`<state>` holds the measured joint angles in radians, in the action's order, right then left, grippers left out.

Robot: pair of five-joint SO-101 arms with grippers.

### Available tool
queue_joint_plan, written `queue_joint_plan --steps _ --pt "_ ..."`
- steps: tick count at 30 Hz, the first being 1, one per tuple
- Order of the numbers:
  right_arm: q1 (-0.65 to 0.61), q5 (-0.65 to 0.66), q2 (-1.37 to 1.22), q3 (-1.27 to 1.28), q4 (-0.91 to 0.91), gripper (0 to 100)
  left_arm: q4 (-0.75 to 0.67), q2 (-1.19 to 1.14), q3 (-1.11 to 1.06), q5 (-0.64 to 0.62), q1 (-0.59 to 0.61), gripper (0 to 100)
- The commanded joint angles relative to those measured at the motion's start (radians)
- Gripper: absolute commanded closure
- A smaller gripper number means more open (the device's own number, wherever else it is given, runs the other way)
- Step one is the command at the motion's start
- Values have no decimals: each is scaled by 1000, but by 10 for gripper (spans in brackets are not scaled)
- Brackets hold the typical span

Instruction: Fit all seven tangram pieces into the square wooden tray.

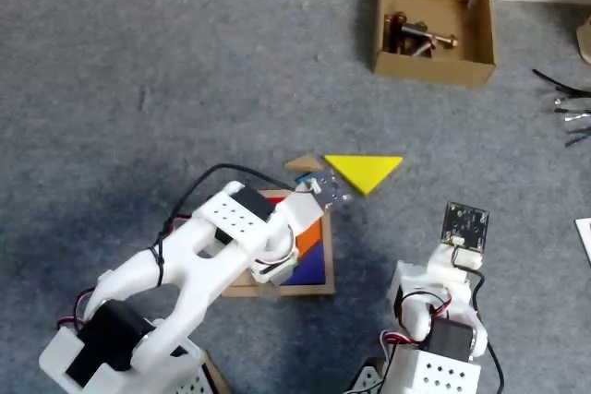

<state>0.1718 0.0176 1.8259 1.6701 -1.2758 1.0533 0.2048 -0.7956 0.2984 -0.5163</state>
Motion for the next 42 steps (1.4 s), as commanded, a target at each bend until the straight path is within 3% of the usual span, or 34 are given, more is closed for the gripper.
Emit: queue_joint_plan --steps 1,13,26,32,39,42 --pt "16 -9 12 113 27 994 -14 45 4 2 -13 762" --pt "16 -9 12 114 27 994 -18 53 12 5 111 758" --pt "16 -9 12 114 27 994 -14 54 35 0 16 759" --pt "16 -9 12 114 27 994 0 54 127 -31 16 761" --pt "16 -9 12 114 27 994 132 54 294 -117 33 762" --pt "16 -9 12 114 27 994 129 45 292 -117 79 809"
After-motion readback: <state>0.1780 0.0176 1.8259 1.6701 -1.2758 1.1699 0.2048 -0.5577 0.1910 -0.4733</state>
